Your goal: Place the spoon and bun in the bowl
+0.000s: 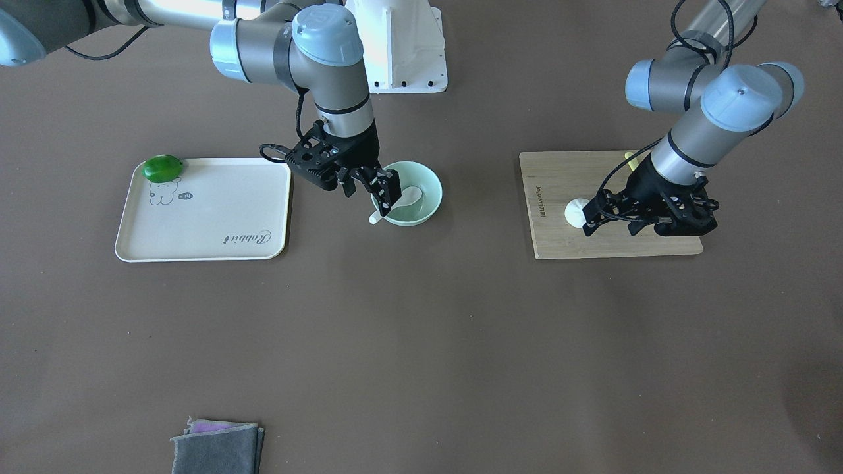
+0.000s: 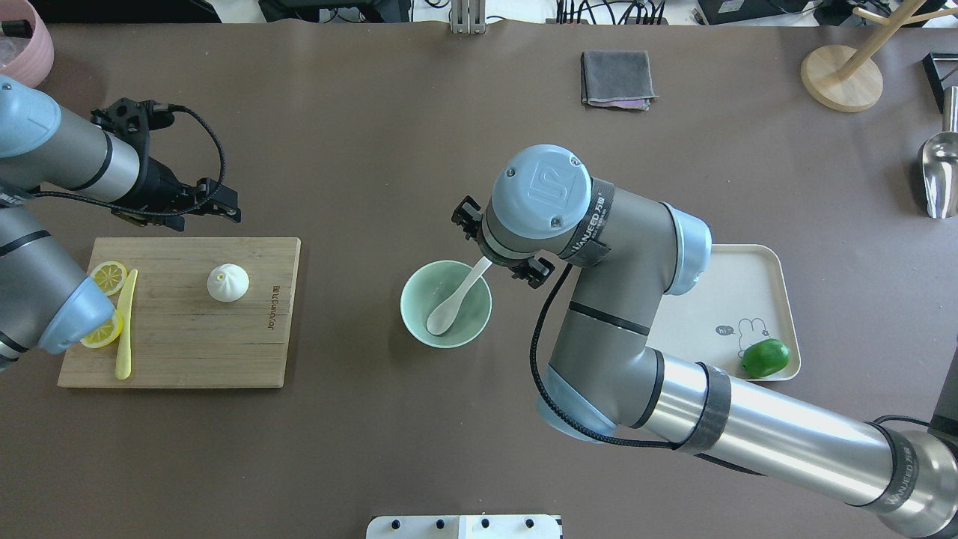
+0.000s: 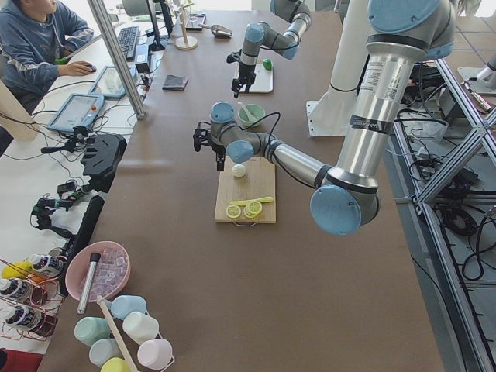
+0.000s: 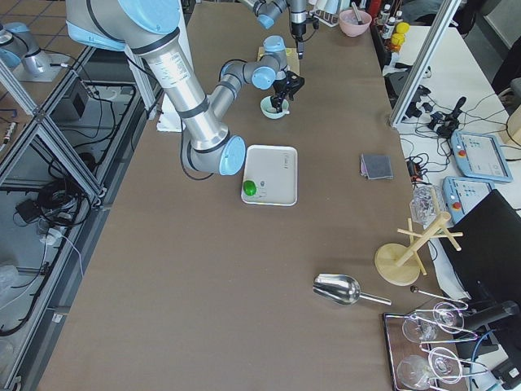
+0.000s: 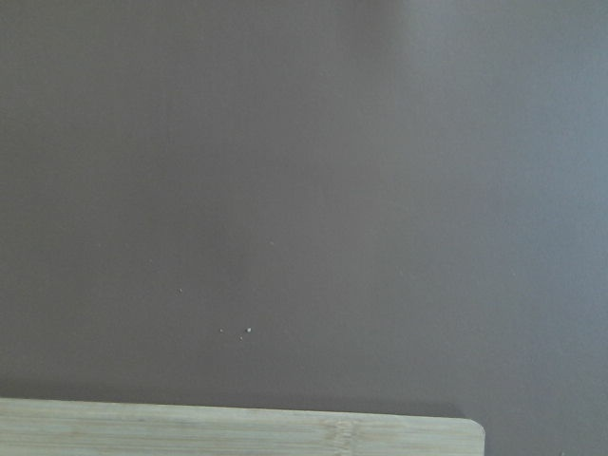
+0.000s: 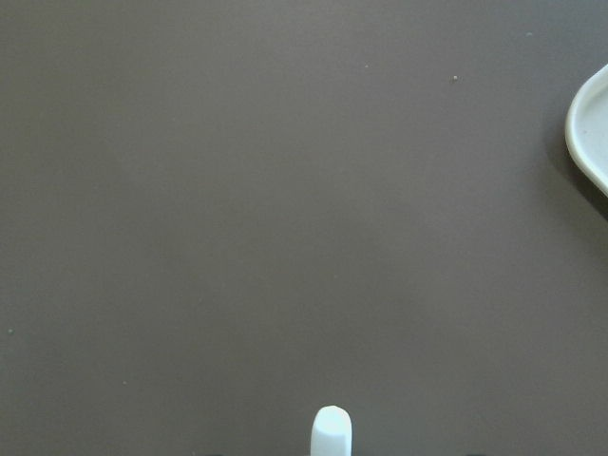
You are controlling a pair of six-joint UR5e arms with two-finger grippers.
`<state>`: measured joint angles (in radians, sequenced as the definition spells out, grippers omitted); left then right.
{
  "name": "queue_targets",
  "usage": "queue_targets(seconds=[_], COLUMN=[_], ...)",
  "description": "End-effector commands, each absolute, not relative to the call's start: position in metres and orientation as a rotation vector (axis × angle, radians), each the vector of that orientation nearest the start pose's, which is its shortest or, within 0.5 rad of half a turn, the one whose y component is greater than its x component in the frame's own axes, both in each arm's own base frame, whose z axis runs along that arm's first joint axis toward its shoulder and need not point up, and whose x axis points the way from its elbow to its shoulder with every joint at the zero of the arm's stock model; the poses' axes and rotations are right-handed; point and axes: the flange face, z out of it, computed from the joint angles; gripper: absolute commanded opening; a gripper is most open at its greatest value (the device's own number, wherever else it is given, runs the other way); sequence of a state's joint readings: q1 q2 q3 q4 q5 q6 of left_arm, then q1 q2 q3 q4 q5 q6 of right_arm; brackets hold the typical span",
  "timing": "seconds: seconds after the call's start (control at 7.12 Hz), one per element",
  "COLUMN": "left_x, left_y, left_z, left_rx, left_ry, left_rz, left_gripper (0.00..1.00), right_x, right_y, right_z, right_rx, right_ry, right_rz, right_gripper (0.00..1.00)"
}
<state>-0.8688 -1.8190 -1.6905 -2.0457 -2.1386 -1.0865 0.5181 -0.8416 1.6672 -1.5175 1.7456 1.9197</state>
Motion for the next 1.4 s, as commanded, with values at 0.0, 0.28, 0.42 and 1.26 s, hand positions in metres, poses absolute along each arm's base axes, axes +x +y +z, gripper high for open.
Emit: queue_targets(seconds=[0.0,0.28,0.42,1.26], left_x=[0.36,0.373,0.367,0.369], left_y=[-0.48,-0.455,-0.453,-0.45], left_z=[0.422,0.435,0.441,0.431], left_rx=[0.055,0.032,0.064,0.07], left_ry=[0.963,0.946,0.928,0.94], left_rz=[-0.047,-0.008,0.009,0.013], left_gripper=[0.95,0.93,0.9,0.0], right_x=[-0.515,-0.499,-0.496,-0.479], right_y=[-0.464,-0.478,-0.481,-0.485], right_z=[0.184,0.194,0.201,0.206], right_rx=[-0.093,-0.1,-0.095,-0.11], right_ry=[-0.908,-0.9,-0.892,-0.896], right_rz=[0.748,0.736,0.735,0.746], right_gripper=[1.0,1.0,1.0,1.0])
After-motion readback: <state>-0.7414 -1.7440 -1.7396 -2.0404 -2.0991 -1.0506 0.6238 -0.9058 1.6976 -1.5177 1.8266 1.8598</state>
